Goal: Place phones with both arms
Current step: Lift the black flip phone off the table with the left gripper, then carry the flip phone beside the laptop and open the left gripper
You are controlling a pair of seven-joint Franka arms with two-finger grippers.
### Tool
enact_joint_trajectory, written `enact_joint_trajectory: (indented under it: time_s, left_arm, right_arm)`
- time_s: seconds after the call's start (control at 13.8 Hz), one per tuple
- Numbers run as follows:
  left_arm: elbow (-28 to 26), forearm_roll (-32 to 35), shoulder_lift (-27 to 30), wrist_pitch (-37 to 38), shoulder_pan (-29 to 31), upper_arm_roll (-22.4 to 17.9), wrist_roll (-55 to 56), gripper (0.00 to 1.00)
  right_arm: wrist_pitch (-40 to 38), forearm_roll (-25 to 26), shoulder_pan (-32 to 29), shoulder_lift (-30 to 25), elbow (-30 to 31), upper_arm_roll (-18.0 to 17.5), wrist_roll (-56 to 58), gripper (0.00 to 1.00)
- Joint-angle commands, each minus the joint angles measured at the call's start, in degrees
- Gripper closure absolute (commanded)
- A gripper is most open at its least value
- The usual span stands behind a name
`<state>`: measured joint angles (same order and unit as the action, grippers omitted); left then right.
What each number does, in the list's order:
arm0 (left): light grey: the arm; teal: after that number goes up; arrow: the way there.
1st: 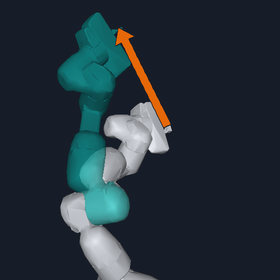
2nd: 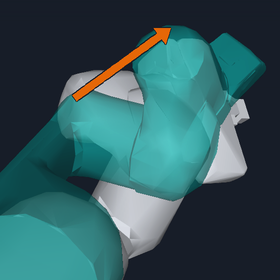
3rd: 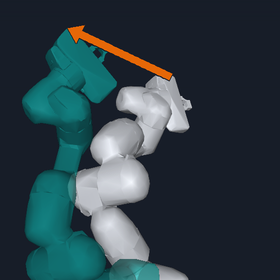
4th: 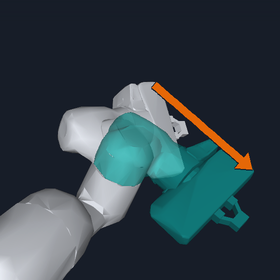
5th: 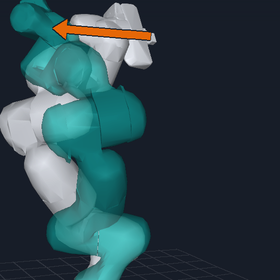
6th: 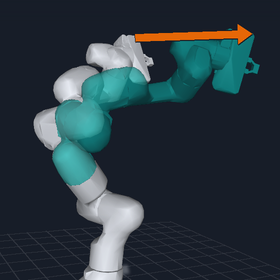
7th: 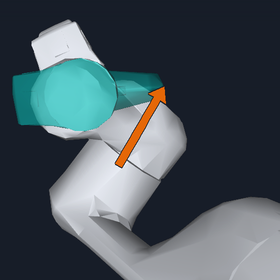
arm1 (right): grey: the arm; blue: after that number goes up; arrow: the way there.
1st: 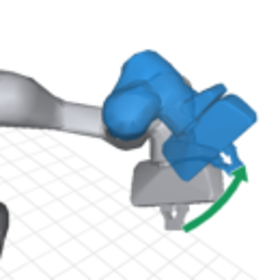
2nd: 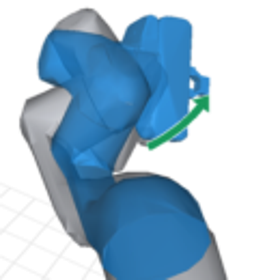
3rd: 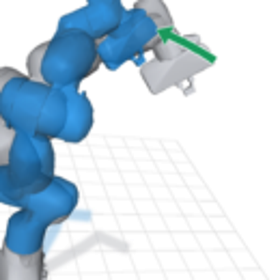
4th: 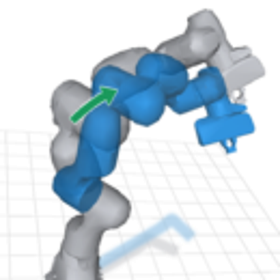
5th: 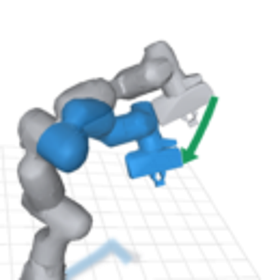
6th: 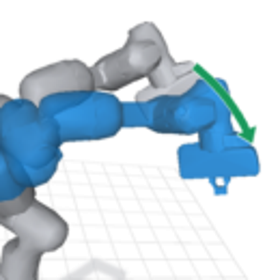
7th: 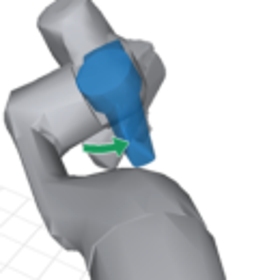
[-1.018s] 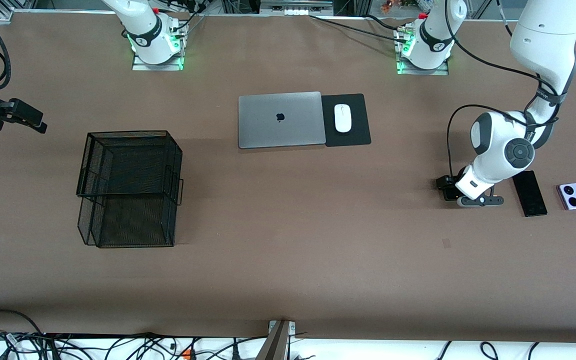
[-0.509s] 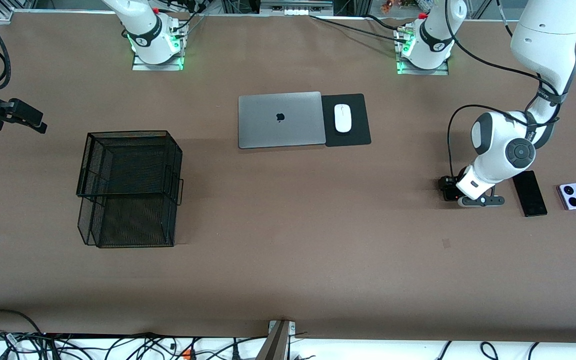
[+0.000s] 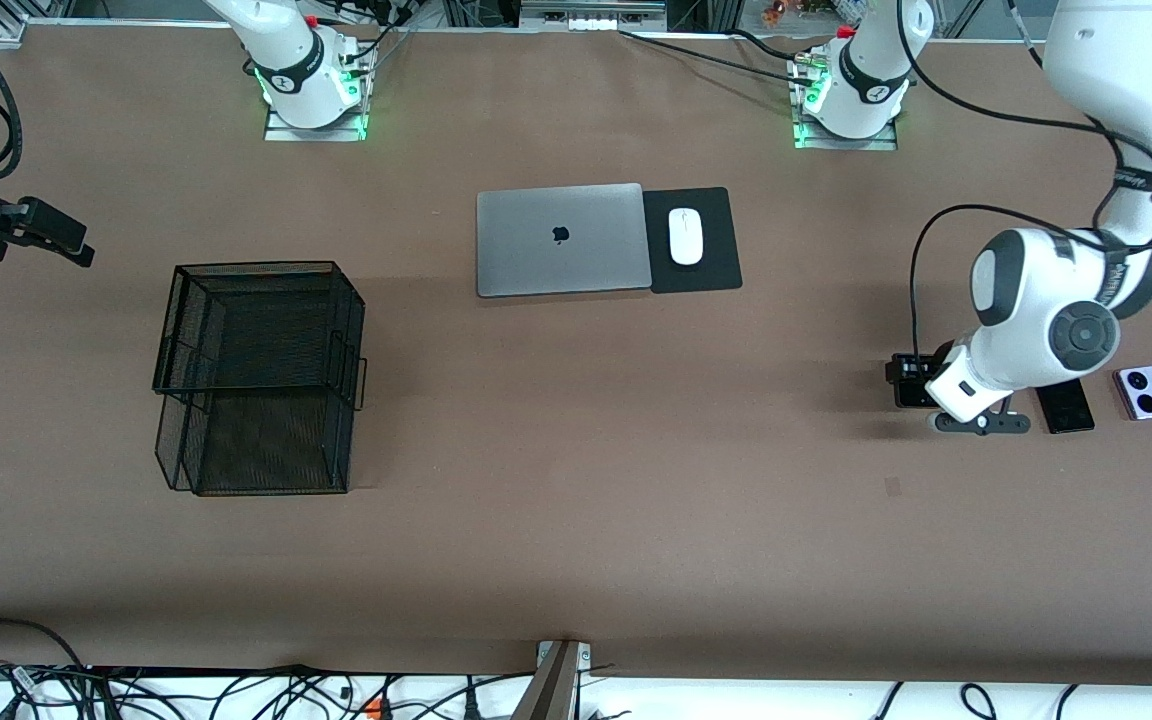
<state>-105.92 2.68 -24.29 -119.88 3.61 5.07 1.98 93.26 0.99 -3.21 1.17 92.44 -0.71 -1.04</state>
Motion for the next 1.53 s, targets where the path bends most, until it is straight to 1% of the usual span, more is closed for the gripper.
enact_joint_trajectory:
  time_s: [0.0,0.22,0.29,0.58,0.73,0.8,0.95,1.02,1.31,1.45]
  left_arm:
    - [6.1,-1.0,-1.0,4.3,-0.6,4.1,1.2,0.64]
    - [11.1,-0.9,-3.6,4.3,-1.2,11.4,4.6,0.64]
    - [13.1,-0.9,-5.2,4.3,-3.0,11.9,7.2,0.63]
    - [20.2,-0.2,-13.0,3.8,-13.8,11.9,20.2,0.62]
    - [21.3,-0.3,-16.1,2.8,-20.6,11.4,24.1,0.62]
    - [22.1,-0.4,-17.4,-0.2,-22.6,11.4,26.3,0.63]
    - [21.6,-0.1,-19.5,-8.2,-24.6,11.4,32.3,0.62]
    - [21.5,-0.1,-20.5,-10.4,-25.6,11.4,34.0,0.62]
    - [21.6,-0.3,-23.7,-14.9,-28.0,11.4,38.3,0.61]
    - [21.5,0.0,-25.0,-17.7,-29.7,11.3,39.6,0.55]
  right_arm:
    - [0.0,-0.9,-0.8,-0.2,-0.2,-0.7,-0.2,0.00]
    - [0.1,-0.9,-0.8,-0.2,-0.2,-0.6,-0.1,0.00]
    - [0.0,-0.9,-0.8,-0.2,-0.2,-0.7,-0.1,0.00]
    - [-0.2,-0.9,-0.8,-0.2,-0.2,-0.7,0.7,0.00]
    - [-0.1,-0.9,-0.8,-0.2,-0.2,-0.6,0.9,0.00]
    - [-0.2,-0.7,-0.8,-0.2,-0.2,-0.6,0.9,0.00]
    - [-0.4,-0.6,-0.8,-0.2,-0.2,-0.7,0.9,0.00]
    - [-0.4,-0.6,-0.8,-0.2,-0.2,-0.7,0.9,0.00]
    - [-0.2,-0.7,-0.8,-0.1,-0.1,-0.7,0.9,0.00]
    - [-0.1,-0.8,-0.8,0.4,-0.1,-0.7,0.9,0.00]
